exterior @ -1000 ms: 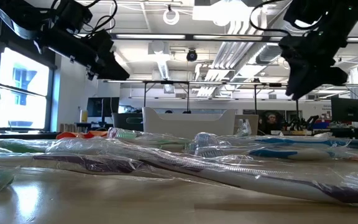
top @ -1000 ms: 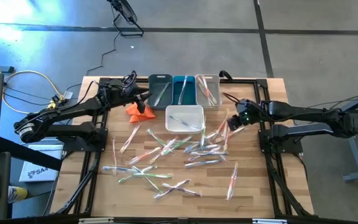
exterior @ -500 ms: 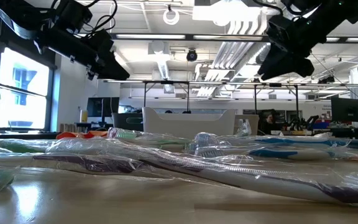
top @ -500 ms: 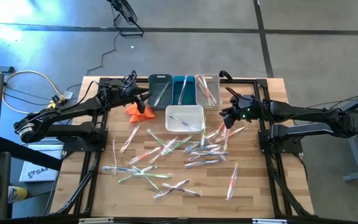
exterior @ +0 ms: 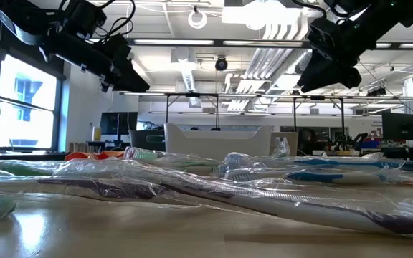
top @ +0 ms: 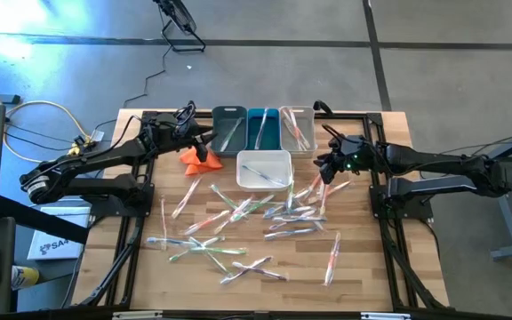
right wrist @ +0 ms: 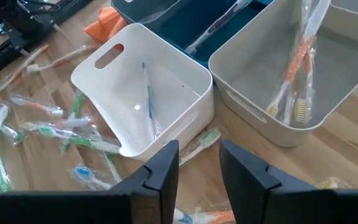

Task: Pick & Place Toothbrushes
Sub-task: Put the orange toothbrush into the gray bin

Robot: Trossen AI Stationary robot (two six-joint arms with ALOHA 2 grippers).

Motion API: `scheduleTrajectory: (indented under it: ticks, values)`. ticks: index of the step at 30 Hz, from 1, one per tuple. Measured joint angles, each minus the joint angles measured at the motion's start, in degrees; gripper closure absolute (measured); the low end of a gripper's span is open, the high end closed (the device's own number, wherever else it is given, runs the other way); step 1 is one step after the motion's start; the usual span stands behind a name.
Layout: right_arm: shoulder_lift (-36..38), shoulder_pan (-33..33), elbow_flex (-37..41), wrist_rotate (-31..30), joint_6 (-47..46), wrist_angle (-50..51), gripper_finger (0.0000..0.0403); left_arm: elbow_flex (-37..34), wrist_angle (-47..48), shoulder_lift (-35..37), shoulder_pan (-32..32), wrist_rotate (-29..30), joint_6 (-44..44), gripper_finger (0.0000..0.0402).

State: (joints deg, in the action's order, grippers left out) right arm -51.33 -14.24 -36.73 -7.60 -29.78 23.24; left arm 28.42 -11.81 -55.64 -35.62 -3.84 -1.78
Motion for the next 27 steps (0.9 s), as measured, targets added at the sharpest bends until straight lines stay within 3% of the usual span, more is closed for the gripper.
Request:
scheduleTrajectory:
  ticks: [27]
  values:
    - [0.0, 0.0, 0.0, -0.8, 0.0, 0.1, 0.0294, 0.0, 0.0, 0.0, 0.0, 0.0, 0.0, 0.0268]
